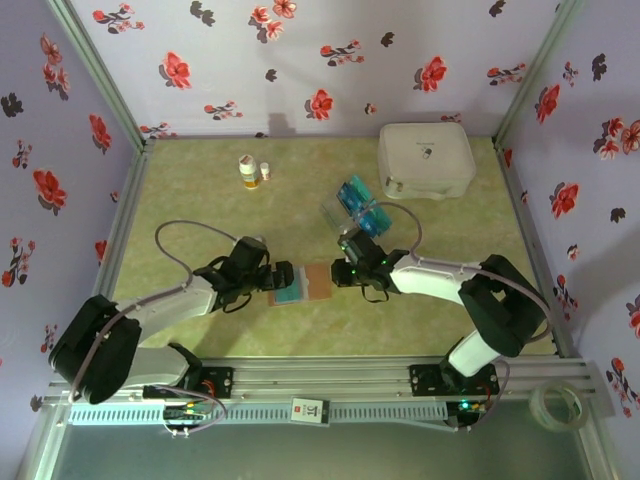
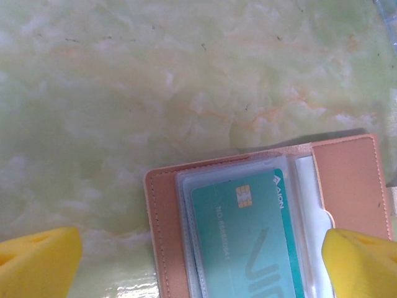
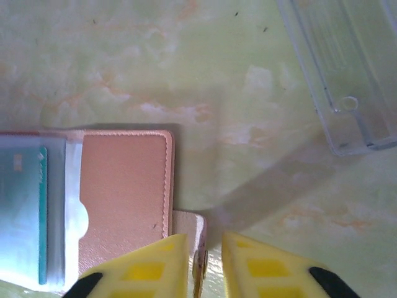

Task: Put the credit cards into the card holder
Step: Close the card holder at the center of the table.

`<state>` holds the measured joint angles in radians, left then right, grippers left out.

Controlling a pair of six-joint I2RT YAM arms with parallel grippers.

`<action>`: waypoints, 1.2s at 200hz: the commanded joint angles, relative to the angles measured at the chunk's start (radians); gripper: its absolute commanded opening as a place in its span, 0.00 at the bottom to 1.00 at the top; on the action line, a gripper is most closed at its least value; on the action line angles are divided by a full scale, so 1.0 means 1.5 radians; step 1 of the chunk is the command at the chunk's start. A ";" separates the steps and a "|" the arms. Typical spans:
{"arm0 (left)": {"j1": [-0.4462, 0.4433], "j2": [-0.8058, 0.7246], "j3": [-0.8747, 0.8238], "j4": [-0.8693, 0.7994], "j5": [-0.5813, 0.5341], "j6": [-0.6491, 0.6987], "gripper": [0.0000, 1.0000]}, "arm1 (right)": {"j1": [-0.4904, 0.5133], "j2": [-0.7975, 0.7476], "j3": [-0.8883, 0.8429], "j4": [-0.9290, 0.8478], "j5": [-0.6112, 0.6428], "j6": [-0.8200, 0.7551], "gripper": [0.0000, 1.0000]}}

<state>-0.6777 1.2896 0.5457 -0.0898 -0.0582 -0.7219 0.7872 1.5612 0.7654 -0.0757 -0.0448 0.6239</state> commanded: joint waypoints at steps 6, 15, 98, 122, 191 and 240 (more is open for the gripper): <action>0.005 0.022 -0.013 0.045 0.035 -0.015 1.00 | -0.006 0.002 -0.018 0.025 -0.013 0.004 0.15; 0.004 0.030 -0.016 0.060 0.045 -0.016 1.00 | -0.006 0.000 -0.020 0.026 -0.016 0.004 0.13; 0.005 0.107 0.011 0.105 0.096 -0.006 1.00 | -0.006 0.014 -0.038 0.060 -0.045 0.023 0.01; 0.004 0.098 0.016 0.103 0.099 -0.003 1.00 | -0.006 0.020 -0.038 0.068 -0.050 0.026 0.00; 0.004 0.016 0.031 0.066 0.102 -0.008 1.00 | -0.006 0.040 -0.031 0.080 -0.058 0.030 0.00; -0.015 -0.018 0.030 0.099 0.120 -0.050 1.00 | -0.006 0.050 -0.024 0.085 -0.062 0.030 0.00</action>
<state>-0.6769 1.2781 0.5648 0.0010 0.0807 -0.7513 0.7830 1.6199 0.7227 0.0341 -0.1169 0.6579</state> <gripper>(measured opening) 0.996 0.054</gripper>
